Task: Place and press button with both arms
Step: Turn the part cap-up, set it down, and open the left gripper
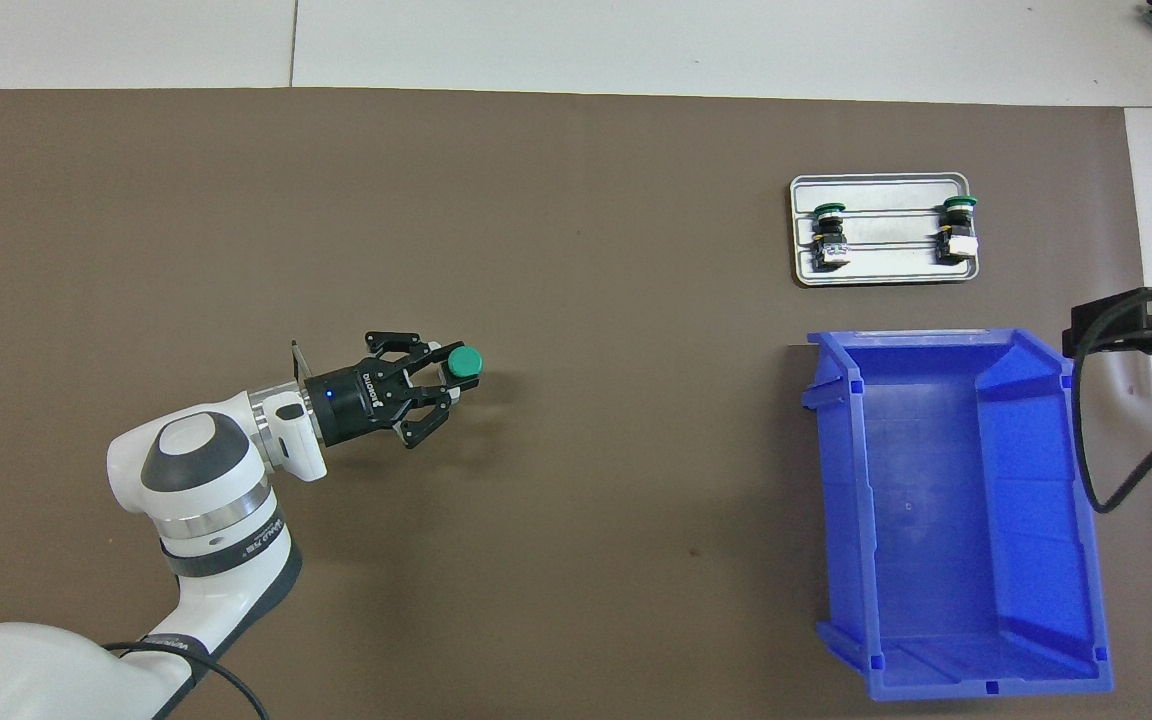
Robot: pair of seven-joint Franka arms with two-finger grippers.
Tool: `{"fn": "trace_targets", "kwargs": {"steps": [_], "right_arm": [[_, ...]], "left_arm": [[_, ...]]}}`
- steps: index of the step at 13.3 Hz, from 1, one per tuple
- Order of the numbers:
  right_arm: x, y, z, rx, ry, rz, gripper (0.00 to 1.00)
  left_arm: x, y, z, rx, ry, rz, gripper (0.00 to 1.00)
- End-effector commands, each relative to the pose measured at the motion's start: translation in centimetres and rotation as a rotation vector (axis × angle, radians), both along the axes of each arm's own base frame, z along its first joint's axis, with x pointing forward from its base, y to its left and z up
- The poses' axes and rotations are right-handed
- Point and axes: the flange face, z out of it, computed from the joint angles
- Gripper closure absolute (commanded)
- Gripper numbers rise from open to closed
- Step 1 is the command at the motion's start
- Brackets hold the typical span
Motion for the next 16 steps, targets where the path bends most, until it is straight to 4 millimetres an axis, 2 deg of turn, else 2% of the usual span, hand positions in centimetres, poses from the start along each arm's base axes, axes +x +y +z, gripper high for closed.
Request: {"fn": "trace_targets", "kwargs": {"steps": [1,5,8,9,10,16], "right_arm": [[-0.3,-0.4,-0.1,0.014,-0.009,0.017,0.0],[-0.5,-0.4,-0.4,0.014,-0.001,0.017,0.0],[-0.5,0.2,-0.3,0.014,-0.003,0.026,0.0],[-0.5,0.0,-0.3,0.012,-0.003,0.025,0.0],[-0.5,0.1,-0.3,0.014,-0.003,0.025,0.0],[-0.5,-0.3,-0.3,0.012,-0.003,0.02,0.0]], "left_arm": [[-1.3,1.1,-0.3,-0.065,-0.044,-0.002,1.0],[-3.9,3.1,-1.8,-0.075,-0.057,-0.001,1.0],[-4.5,4.6,-1.6,-0.116,-0.062,0.019,1.0],[-4.4,5.1,-1.5,-0.126,-0.059,0.028,0.55],[-4.3,5.3,-1.5,-0.127,-0.057,0.034,0.24],[-3.2,6.7,-1.0,-0.134,-0.018,0.063,0.22]]}}
